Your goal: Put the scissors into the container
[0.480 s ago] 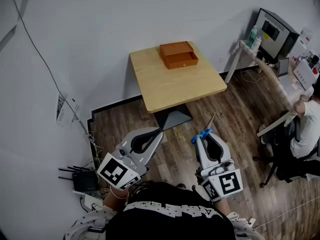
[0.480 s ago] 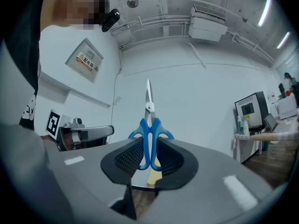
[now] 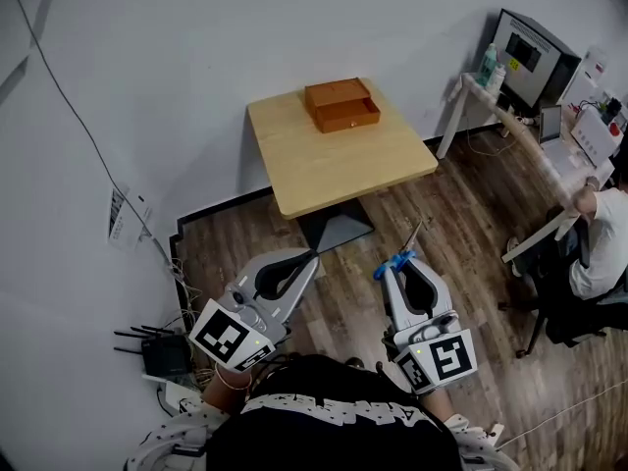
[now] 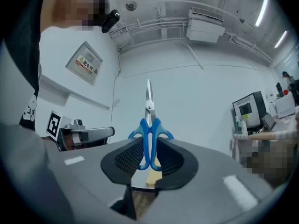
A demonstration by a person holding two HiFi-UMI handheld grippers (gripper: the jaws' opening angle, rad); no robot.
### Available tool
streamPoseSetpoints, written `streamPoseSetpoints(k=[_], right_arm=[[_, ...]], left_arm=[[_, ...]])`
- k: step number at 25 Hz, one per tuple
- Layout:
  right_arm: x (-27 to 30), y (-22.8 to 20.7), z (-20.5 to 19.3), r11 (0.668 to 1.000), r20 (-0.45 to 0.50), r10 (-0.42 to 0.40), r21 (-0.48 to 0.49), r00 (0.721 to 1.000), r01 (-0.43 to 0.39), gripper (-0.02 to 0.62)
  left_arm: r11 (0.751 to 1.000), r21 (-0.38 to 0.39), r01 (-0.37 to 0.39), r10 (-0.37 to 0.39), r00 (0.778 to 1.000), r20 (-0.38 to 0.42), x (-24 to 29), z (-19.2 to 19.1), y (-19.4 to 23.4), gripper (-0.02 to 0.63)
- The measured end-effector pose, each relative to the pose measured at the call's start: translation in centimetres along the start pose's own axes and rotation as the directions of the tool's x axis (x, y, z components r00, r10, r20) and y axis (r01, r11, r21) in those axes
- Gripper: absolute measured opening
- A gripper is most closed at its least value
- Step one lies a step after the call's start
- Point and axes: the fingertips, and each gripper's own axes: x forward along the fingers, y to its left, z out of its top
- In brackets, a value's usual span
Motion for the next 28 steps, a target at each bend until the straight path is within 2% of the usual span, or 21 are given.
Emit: streamPoseSetpoints(k=[19,24,28], right_arm=[[-5.9,-6.2,1.1,0.996,0.025,-0.087,-0.002,0.996,0.087,0.101],[-8.1,-7.8,0.9,0.995,0.017,-0.096,0.018,0.995,0.095,0.101],[-9.2,-8.7,0.6,0.995,0.026,-0.096,0.037,0.995,0.095,0.101]], left_arm=[[0.998,-0.003,0.062,-0.062,0.998,-0.008,5.4,-0.6,-5.9,0.002],[0.997,-0.014,0.074,-0.074,0.997,-0.031,6.7,-1.2,-8.3,0.002],[0.994,0.025,0.103,-0.101,0.992,-0.071,7.4,-1.7,-10.2,0.002]])
